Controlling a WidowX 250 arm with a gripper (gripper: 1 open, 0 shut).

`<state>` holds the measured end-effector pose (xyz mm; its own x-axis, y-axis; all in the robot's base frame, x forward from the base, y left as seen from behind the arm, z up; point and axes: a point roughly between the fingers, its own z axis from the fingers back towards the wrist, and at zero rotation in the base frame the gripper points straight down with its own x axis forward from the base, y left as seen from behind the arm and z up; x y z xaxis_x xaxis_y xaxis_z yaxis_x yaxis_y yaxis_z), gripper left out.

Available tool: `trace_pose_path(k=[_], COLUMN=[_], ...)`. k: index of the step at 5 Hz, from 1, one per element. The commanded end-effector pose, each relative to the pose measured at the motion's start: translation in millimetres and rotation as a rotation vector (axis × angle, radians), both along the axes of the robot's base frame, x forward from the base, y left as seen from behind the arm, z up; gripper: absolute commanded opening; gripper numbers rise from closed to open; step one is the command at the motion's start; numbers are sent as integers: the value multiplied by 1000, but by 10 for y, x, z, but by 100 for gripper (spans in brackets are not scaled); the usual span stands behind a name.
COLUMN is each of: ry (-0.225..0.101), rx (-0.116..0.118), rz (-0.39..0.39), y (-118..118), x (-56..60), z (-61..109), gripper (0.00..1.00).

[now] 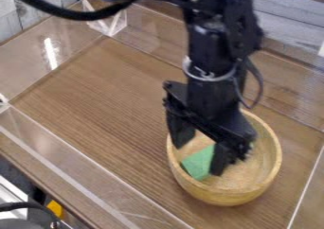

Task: Put the green block in the brown bowl

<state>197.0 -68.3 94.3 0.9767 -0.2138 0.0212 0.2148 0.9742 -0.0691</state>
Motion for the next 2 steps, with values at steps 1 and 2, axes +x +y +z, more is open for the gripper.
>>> trace_pose_path(k=[1,2], ry=[-35,-36], rx=[4,12], rz=[-41,29], y=[170,243], x=[11,33], z=[41,0], gripper=[100,100])
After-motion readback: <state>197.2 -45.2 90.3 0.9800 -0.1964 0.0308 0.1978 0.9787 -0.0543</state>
